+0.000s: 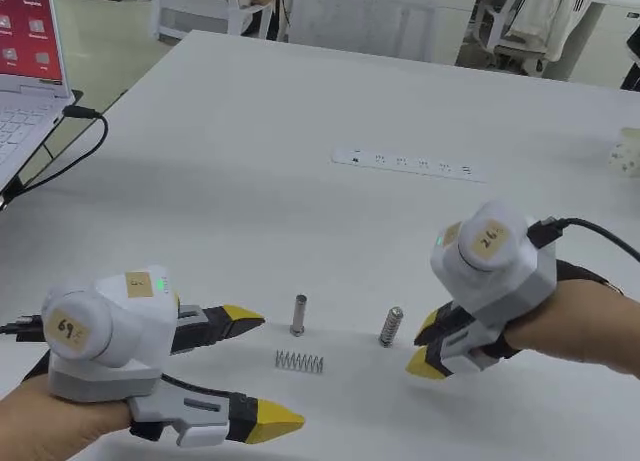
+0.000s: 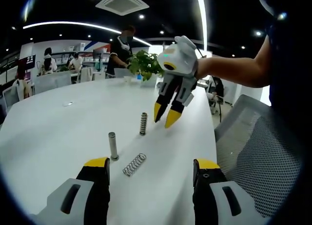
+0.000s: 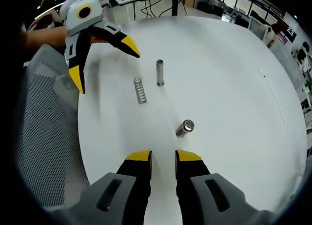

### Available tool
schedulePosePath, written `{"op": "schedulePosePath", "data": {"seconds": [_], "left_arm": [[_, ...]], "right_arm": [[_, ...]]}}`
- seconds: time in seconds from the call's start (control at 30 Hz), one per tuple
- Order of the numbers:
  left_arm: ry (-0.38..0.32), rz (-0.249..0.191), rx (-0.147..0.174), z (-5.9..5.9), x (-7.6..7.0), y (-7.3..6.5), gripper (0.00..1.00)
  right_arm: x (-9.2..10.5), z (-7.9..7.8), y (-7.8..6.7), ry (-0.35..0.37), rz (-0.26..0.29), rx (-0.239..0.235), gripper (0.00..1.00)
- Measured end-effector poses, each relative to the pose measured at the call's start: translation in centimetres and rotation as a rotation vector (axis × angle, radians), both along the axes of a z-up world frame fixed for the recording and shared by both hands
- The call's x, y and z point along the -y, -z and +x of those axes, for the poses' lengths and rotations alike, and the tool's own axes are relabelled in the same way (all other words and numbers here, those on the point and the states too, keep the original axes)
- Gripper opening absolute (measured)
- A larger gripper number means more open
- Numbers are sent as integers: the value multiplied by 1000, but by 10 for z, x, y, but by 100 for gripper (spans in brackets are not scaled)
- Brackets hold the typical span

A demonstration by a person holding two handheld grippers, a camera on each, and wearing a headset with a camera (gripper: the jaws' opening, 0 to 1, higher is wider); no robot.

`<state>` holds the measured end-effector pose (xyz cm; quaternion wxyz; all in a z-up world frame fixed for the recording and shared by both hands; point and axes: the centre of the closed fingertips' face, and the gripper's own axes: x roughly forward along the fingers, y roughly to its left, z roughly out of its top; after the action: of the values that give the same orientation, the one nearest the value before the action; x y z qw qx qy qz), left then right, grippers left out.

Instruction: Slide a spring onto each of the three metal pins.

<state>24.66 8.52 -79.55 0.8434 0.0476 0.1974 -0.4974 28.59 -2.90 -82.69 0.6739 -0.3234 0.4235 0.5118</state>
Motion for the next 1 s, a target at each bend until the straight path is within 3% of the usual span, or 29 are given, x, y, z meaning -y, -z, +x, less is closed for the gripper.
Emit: {"op": "schedulePosePath", "data": {"seconds": [0.43, 1.0], "left_arm": [[7, 1, 1, 0, 2, 0, 65], [10, 4, 8, 0, 2, -2, 64]], "right_arm": [[-10, -20, 6, -8, 25, -16, 17], [-34, -26, -3, -64, 39, 0, 17]]}}
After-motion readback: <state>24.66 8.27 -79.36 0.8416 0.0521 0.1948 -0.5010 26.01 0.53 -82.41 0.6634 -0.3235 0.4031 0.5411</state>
